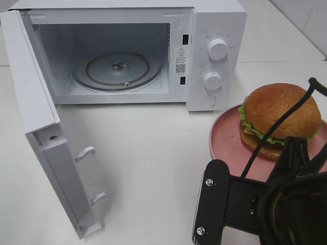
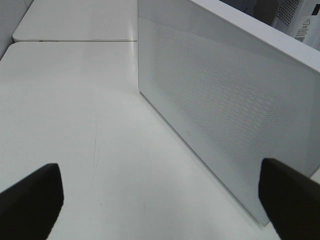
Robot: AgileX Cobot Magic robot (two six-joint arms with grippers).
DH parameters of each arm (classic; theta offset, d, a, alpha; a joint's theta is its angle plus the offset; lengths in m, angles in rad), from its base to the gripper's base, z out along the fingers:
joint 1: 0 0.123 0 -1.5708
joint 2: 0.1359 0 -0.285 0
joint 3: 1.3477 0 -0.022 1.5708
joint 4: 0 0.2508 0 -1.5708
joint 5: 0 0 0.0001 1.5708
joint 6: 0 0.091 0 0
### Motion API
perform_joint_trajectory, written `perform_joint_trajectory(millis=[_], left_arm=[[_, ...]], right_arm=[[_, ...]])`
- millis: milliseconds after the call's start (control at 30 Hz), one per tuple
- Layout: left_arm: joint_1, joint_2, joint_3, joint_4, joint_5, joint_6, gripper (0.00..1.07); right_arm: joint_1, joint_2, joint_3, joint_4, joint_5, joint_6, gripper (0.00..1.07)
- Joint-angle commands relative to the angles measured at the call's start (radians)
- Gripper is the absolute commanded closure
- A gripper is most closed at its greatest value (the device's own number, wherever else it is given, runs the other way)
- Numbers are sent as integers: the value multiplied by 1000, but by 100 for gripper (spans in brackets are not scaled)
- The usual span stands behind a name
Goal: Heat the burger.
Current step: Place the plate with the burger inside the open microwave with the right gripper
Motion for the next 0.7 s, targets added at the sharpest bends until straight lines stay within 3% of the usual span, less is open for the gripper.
perform_joint_trajectory(millis=[33,500,700], left_arm=[[0,-18,7,2,-8,0,9],[0,-18,7,2,-8,0,9],[0,-18,7,2,-8,0,9]], right_arm=[[18,-5,2,-68,27,-53,107],[32,-5,2,-70,-104,-293,107],[32,-5,2,-134,-115,-354,107]])
